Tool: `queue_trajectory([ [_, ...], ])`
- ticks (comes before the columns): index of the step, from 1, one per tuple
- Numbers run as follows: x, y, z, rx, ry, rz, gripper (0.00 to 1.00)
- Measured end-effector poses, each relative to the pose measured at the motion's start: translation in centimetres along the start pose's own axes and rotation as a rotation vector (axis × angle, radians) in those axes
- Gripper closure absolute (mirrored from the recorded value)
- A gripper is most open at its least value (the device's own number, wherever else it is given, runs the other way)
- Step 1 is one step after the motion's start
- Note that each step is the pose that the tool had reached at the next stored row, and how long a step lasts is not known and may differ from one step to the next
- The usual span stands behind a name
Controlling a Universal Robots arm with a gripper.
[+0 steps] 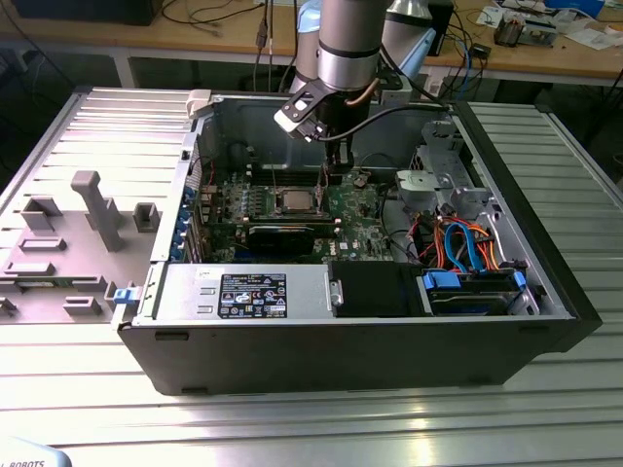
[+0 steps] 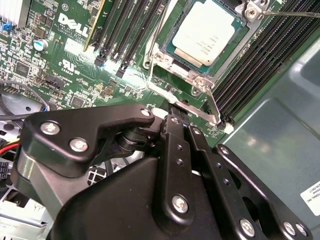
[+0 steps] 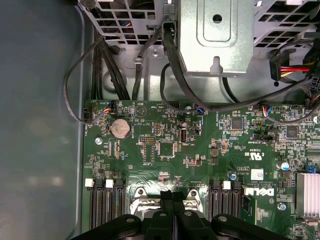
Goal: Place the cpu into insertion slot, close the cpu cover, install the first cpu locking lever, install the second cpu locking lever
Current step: 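Close the cpu cover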
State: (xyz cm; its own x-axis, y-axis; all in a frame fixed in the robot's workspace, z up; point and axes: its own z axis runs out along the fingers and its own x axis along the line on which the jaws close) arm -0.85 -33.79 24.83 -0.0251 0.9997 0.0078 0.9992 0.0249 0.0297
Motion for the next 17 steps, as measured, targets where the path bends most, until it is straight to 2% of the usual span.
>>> queue_trajectory([
  [17,0.01,-0.56,0.00,0.0000,0.0000,0.000,0.89],
])
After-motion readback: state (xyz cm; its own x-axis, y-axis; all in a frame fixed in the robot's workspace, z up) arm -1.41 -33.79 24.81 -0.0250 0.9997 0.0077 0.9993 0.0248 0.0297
